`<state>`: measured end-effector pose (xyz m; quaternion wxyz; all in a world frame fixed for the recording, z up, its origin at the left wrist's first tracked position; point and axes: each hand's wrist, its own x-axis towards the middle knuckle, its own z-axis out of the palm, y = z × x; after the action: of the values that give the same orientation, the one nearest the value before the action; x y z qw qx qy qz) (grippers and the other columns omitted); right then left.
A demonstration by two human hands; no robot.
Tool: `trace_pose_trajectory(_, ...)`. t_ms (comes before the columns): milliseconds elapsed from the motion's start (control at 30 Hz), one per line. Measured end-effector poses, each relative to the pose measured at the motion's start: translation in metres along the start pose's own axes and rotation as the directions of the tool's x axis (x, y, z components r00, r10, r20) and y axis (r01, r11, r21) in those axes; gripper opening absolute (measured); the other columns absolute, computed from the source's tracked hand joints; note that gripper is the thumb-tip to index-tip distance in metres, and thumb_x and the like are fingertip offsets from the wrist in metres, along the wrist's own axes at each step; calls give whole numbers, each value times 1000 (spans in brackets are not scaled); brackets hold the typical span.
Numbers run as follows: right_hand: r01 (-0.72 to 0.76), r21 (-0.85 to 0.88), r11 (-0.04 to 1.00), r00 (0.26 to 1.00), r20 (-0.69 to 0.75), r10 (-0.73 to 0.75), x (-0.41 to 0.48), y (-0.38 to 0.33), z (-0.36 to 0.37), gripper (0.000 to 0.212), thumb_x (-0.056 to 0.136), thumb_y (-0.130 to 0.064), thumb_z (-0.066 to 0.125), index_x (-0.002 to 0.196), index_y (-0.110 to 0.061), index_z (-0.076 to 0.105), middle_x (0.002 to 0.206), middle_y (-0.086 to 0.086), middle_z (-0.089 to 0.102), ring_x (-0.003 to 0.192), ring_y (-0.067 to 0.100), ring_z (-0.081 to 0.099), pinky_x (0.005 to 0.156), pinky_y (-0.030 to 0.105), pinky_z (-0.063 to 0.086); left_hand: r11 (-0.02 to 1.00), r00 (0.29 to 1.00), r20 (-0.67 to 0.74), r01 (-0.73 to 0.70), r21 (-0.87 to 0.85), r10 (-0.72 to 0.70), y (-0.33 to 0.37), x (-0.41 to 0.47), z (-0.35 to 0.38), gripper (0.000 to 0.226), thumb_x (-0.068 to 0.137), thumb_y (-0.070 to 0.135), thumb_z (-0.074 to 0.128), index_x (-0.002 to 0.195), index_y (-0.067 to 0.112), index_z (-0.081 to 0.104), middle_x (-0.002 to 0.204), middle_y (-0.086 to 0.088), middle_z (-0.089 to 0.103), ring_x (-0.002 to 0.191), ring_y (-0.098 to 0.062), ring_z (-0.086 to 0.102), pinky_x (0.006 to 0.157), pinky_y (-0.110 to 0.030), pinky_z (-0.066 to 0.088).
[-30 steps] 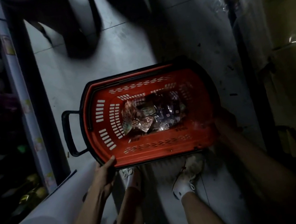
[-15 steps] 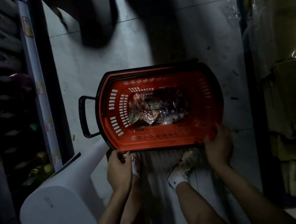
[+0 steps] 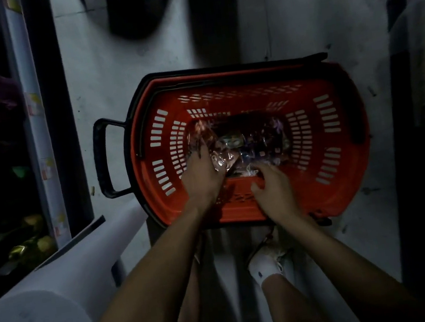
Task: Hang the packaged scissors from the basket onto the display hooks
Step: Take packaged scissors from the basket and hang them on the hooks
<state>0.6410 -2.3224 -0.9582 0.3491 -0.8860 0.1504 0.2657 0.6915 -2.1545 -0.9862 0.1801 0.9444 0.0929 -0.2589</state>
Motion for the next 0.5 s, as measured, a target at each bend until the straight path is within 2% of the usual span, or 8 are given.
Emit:
trace_pose_trajectory(100, -65, -35, 997, 990, 120, 69, 43, 6, 27, 32, 88, -12, 68, 120, -15, 70, 115, 6, 72, 107, 25, 66, 92, 34, 52, 996, 1000, 1, 27, 81, -28, -5, 37, 23, 72, 89, 45, 71, 143, 14, 35, 137, -12, 52, 119, -30, 58, 87, -44, 54)
trace_pose_trajectory(167, -190, 46, 981, 970, 161, 180, 69, 9, 43, 22, 88, -11, 68, 108, -13, 75, 106, 7, 75, 100, 25, 69, 86, 31, 52, 990, 1000, 13, 23, 139, -25, -11, 53, 35, 77, 87, 42, 73, 145, 11, 32, 137, -16, 51, 115, -33, 61, 84, -46, 55)
trace_pose_trajectory(300, -471, 256, 844, 877, 236, 417, 110, 19, 78, 4, 84, -11, 77, 82, -12, 73, 88, 7, 74, 87, 22, 65, 73, 25, 48, 983, 999, 21, -46, 180, 43, -22, 64, 50, 63, 91, 31, 67, 143, 10, 38, 139, -17, 52, 106, -34, 64, 76, -44, 57)
trace_pose_trajectory(333, -527, 312, 791, 847, 275, 456, 118, 23, 90, 14, 78, -14, 83, 76, -15, 69, 81, 4, 72, 85, 21, 64, 73, 25, 51, 983, 998, 18, -64, 171, 62, -23, 62, 50, 57, 92, 28, 66, 140, 11, 42, 136, -15, 56, 103, -32, 65, 73, -42, 55)
trace_pose_trajectory(367, -573, 368, 733, 818, 312, 483, 125, 29, 101, 24, 69, -19, 90, 78, -15, 68, 82, 5, 72, 87, 23, 67, 78, 30, 55, 985, 997, 8, -80, 155, 80, -25, 60, 48, 53, 92, 28, 65, 138, 12, 44, 131, -13, 59, 100, -30, 66, 70, -38, 52)
trace_pose_trajectory(433, -660, 490, 569, 750, 382, 540, 136, 38, 117, 55, 57, -17, 94, 106, -11, 70, 105, 12, 75, 98, 29, 72, 85, 46, 61, 985, 994, -19, -100, 143, 103, -27, 54, 39, 47, 93, 29, 65, 135, 15, 48, 120, -8, 65, 97, -27, 67, 67, -33, 43)
trace_pose_trajectory(467, -687, 531, 496, 720, 408, 561, 137, 33, 117, 61, 60, -11, 92, 117, -10, 68, 113, 13, 73, 101, 31, 71, 81, 48, 62, 985, 994, -36, -97, 141, 103, -27, 50, 33, 42, 94, 28, 64, 132, 16, 51, 115, -7, 67, 96, -26, 67, 67, -32, 40)
trace_pose_trajectory(500, -703, 564, 432, 694, 414, 589, 138, 27, 119, 59, 67, -6, 89, 121, -9, 65, 117, 12, 72, 103, 30, 71, 76, 45, 63, 987, 994, -59, -86, 133, 94, -29, 47, 27, 35, 94, 25, 62, 127, 16, 53, 110, -5, 68, 92, -24, 66, 66, -31, 39)
